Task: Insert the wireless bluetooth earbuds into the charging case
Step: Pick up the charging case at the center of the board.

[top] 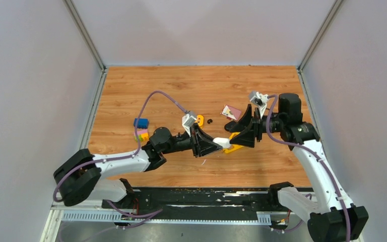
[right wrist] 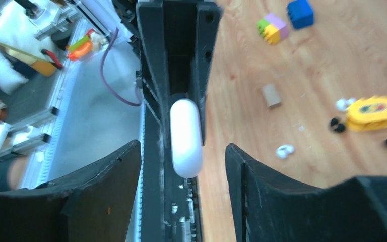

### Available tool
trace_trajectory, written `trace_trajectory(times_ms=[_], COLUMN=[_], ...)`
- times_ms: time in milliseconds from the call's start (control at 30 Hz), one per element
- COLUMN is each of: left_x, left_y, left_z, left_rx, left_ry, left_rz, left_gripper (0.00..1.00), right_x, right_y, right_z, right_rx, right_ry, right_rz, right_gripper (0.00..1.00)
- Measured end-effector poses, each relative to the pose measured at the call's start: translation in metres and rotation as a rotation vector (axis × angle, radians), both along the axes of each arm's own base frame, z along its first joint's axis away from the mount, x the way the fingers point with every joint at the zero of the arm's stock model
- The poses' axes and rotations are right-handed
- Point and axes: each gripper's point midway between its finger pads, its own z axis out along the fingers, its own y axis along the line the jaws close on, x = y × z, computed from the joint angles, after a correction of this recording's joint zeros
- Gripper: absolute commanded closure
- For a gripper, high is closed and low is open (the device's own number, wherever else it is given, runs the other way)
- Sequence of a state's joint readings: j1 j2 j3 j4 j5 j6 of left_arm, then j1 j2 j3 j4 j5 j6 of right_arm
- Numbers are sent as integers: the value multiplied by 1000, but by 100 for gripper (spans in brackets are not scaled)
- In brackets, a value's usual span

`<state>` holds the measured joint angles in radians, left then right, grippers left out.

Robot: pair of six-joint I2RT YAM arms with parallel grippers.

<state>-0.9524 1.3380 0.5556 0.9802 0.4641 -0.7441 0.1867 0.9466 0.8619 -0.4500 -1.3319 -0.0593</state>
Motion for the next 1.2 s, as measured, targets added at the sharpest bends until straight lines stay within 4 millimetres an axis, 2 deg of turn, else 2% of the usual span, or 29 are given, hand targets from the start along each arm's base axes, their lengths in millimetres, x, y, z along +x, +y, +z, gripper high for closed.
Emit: trace_trajectory(times_ms=[133,200,267,400,500,633,800,867,1000,1100,1200], left_x=[-16,-24,-30,-33,-33,-35,-36,-34,-32,-31,-30], left_y=[20,30,38,49,53,57,60,58,56,57,57], left_z=[-5,-6,-10,-33,-49,-64,-78,-78,-60,-50,-46], left_rx=[62,70,78,128,163,175,176,159,89,52,37], left_ry=[-138,-222,-290,-377,-402,-419,-421,-420,-419,-420,-415], left_rz=[9,12,17,28,27,28,33,43,68,82,96], left_gripper=[86,87,87,87,87,87,87,87,87,87,87], right_x=[10,11,7,-11,-25,-42,-38,-34,-32,-32,-30], right_y=[-3,-3,0,9,17,28,39,44,51,54,56], right_z=[27,29,18,-11,-21,-29,-48,-58,-68,-66,-62], right_rx=[-71,-111,-151,-229,-267,-313,-386,-418,-449,-448,-441], right_ry=[-160,-213,-206,-142,-154,-202,-192,-179,-165,-169,-174], right_rz=[22,52,97,206,269,343,366,372,384,382,376], right_gripper=[42,45,48,50,51,58,58,58,58,60,67])
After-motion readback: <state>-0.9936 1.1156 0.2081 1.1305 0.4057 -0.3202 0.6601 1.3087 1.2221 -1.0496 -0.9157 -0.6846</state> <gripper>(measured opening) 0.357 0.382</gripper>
